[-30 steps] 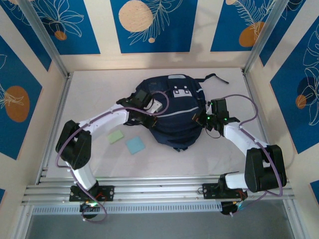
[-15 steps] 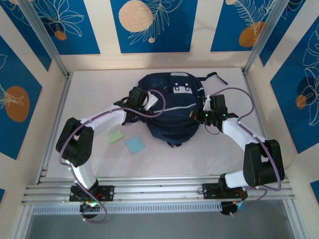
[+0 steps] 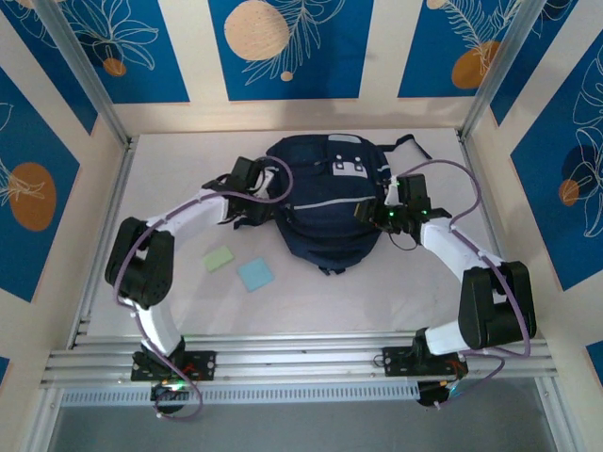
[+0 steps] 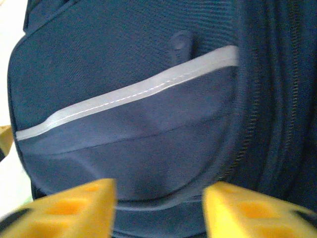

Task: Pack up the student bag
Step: Unzip the student bag at the center of the table, then pick up the loose stationery from the bottom-center of the table.

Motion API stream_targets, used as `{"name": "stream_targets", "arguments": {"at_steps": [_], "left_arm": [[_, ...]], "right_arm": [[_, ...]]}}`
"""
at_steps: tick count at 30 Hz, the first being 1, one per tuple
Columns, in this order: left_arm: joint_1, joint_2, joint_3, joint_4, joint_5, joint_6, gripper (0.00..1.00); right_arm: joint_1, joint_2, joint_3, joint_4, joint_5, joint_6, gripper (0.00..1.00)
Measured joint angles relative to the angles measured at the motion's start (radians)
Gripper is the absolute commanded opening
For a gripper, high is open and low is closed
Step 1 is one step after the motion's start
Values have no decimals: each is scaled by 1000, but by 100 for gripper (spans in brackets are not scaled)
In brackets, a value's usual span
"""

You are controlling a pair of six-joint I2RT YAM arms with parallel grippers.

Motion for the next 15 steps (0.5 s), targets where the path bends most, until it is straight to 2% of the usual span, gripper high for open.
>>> {"name": "stream_targets", "arguments": {"at_steps": [1, 3, 10, 15], "left_arm": [[4, -19, -13, -22, -3, -32, 100], [2, -65, -45, -60, -3, -111, 100], [7, -216, -150, -145, 0, -299, 100], [82, -317, -238, -140, 27, -389, 100]], "right_arm": [[27, -8, 11, -15, 14, -6, 77], [98, -31, 39, -51, 43, -25, 82], [343, -46, 119, -118, 63, -39, 91], [560, 53, 191, -162, 84, -34, 96]]}}
